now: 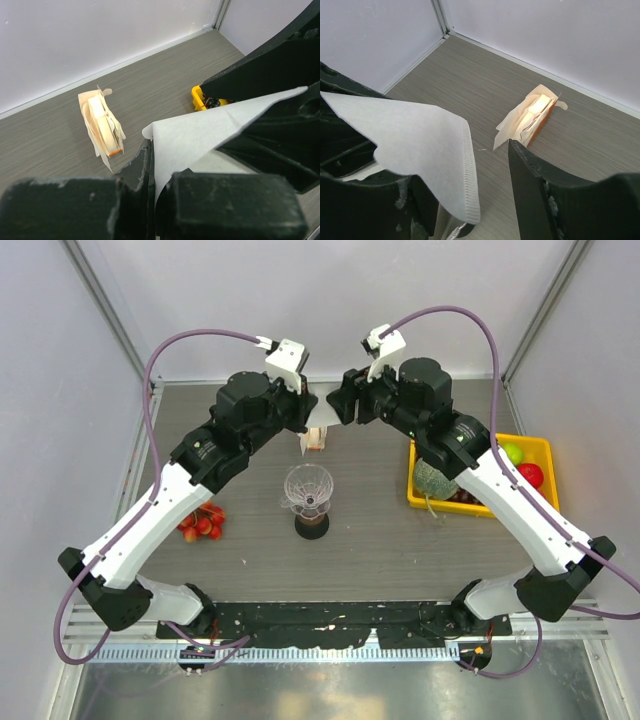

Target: Place the coffee filter in the dripper

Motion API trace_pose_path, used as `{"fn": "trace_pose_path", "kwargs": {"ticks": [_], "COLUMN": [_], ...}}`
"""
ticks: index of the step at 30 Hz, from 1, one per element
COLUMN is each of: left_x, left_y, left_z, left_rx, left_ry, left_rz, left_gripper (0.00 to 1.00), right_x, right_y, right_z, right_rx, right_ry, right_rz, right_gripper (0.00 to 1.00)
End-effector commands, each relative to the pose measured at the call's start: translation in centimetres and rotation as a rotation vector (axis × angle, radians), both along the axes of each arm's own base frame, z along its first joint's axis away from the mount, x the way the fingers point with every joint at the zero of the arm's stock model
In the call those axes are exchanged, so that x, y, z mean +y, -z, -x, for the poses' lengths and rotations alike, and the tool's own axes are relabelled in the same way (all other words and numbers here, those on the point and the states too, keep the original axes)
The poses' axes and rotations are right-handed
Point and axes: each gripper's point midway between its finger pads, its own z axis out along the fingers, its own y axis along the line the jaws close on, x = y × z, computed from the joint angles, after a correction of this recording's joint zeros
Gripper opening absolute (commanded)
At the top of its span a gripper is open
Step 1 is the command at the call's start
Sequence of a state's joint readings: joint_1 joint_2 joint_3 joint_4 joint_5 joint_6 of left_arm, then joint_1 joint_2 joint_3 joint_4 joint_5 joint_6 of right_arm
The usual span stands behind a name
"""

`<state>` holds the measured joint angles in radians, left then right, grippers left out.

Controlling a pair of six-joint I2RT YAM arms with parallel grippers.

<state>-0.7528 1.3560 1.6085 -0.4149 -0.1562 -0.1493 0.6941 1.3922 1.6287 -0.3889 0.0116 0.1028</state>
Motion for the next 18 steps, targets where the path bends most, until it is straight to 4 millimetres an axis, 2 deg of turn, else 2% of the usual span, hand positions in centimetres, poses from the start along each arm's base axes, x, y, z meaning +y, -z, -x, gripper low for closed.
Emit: {"fn": "trace_pose_path", "kwargs": {"ticks": [1, 7, 14, 16, 17, 18], "left_x": [-0.1, -0.2, 0.1, 0.1, 0.1, 0.1], "left_y": [-2.1, -2.4, -2.2, -2.1, -2.2, -2.2], "left_z": [0.8, 0.6, 0.2, 0.1, 0.0, 0.0], "left_rx": [-0.064, -0.062, -0.054, -0.052, -0.05, -0.05], "left_ry": [0.033, 0.026, -0.002, -0.007, -0.011, -0.012], "left_rz": [0.039, 0.045, 0.039, 0.042, 0.045, 0.048], "left_gripper": [0.0, 0.0, 0.0, 0.0, 0.0, 0.0], "right_x": [-0.4, 0.7, 0.8, 0.8, 0.8, 0.8], "right_y": [-3.8, -3.1, -2.7, -2.7, -2.7, -2.7], "right_z": [1.1, 1.9, 1.9, 1.9, 1.9, 1.9], "right_rx": [-0.084, -0.063, -0.057, -0.061, -0.06, -0.06], "right_ry": [-0.037, -0.112, -0.118, -0.118, -0.12, -0.12], "right_rz": [-0.067, -0.059, -0.042, -0.041, -0.041, -0.041], "right_gripper": [0.54, 0.33, 0.21, 0.13, 0.06, 0.05]}}
